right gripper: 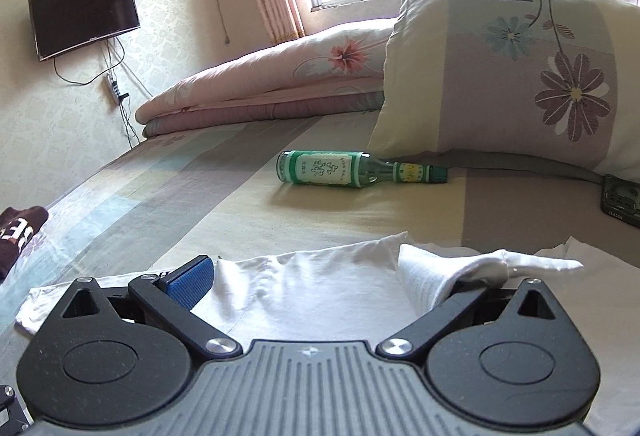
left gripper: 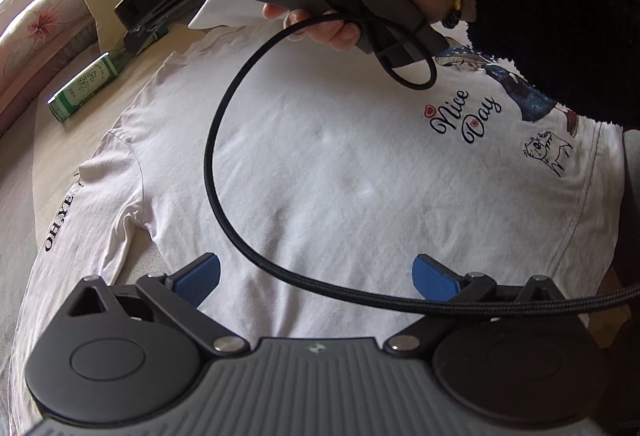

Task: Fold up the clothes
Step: 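Carry the held cuff across the shirt body toward the 'OH,YES!' sleeve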

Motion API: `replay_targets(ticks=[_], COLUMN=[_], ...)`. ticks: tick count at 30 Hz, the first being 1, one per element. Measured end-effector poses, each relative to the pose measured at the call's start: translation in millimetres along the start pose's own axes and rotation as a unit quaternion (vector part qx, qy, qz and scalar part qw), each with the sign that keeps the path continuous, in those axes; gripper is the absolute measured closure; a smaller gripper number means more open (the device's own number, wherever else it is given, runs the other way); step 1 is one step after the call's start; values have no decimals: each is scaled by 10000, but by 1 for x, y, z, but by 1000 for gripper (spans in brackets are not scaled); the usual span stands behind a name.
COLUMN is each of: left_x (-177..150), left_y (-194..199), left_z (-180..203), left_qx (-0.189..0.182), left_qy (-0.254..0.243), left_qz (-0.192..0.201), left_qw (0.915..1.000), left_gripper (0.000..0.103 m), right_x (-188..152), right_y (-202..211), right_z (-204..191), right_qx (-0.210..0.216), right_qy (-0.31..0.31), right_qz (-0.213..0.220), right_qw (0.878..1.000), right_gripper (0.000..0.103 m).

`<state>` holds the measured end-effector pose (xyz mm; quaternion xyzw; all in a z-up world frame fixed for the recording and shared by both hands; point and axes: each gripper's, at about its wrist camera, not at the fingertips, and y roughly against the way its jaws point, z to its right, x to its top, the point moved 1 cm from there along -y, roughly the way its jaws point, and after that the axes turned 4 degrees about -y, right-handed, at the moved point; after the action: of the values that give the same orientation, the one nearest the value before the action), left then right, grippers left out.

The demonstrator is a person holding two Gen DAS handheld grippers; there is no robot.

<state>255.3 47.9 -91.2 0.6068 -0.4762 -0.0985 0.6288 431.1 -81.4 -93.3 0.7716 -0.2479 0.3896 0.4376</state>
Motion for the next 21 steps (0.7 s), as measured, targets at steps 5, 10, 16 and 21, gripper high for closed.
replay_targets(ticks=[5,10,16,21], left_x=[-2,-3,-4,-6], left_y=[-2,-4,-4,-6], left_z=[3,5,6,7], left_qx=[-46,-77,-83,-112], left_qy=[-11,-21,-33,-19], left_qz=[-22,-28,-36,-40], left_qw=[10000,10000,10000,9999], left_gripper=[1,1,1,1], right_x=[-11,-21,-34,-47], right_y=[-4,-7,-12,-20], right_z=[-7,-13,-21,-21], right_qx=[154,266,432,440], right_qy=[134,259,457,557], right_qz=[-218,-386,-659,-858], right_qw=[9996,9986,9958,9938], right_gripper=[0,0,0,0])
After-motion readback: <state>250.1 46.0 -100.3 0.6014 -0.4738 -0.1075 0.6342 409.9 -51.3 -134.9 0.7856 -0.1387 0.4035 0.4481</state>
